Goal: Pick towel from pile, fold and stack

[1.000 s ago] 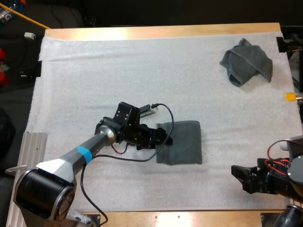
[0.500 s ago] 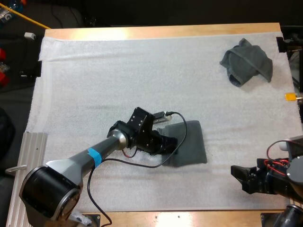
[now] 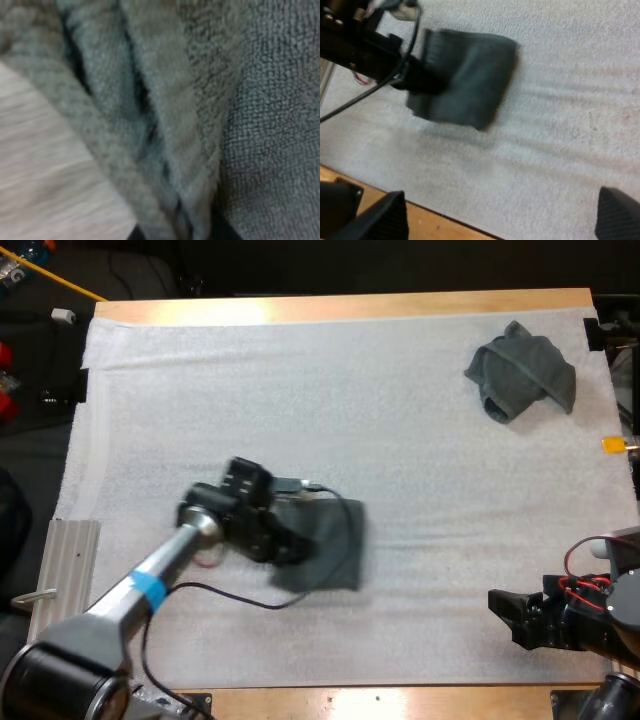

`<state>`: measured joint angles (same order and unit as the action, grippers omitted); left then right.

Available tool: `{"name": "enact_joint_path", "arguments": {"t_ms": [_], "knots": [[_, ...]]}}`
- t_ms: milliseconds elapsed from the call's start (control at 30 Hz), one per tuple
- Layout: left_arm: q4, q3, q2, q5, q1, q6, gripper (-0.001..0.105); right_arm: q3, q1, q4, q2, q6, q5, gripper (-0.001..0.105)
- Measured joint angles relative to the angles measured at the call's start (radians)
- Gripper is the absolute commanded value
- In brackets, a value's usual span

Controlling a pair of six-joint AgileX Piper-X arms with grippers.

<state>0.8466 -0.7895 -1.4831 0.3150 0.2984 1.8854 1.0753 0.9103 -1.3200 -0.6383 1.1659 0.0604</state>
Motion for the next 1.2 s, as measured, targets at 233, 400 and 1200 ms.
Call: {"name": "enact_joint_path", "arguments": {"t_ms": [233, 400, 1200], "knots": [[0.108, 0.000, 0.067, -0.280, -0.252, -0.195, 0.000, 0.000, 0.000, 0.000, 0.000, 0.000, -0.034, 0.074], [0.123, 0.000, 0.106, -0.422, -0.386, -0.225, 0.000, 0.000, 0.000, 0.000, 0.000, 0.000, -0.034, 0.074], [0.207, -0.164, 0.113, -0.638, -0.472, -0.299, 0.055, 0.000, 0.000, 0.000, 0.000, 0.000, -0.034, 0.074]]}}
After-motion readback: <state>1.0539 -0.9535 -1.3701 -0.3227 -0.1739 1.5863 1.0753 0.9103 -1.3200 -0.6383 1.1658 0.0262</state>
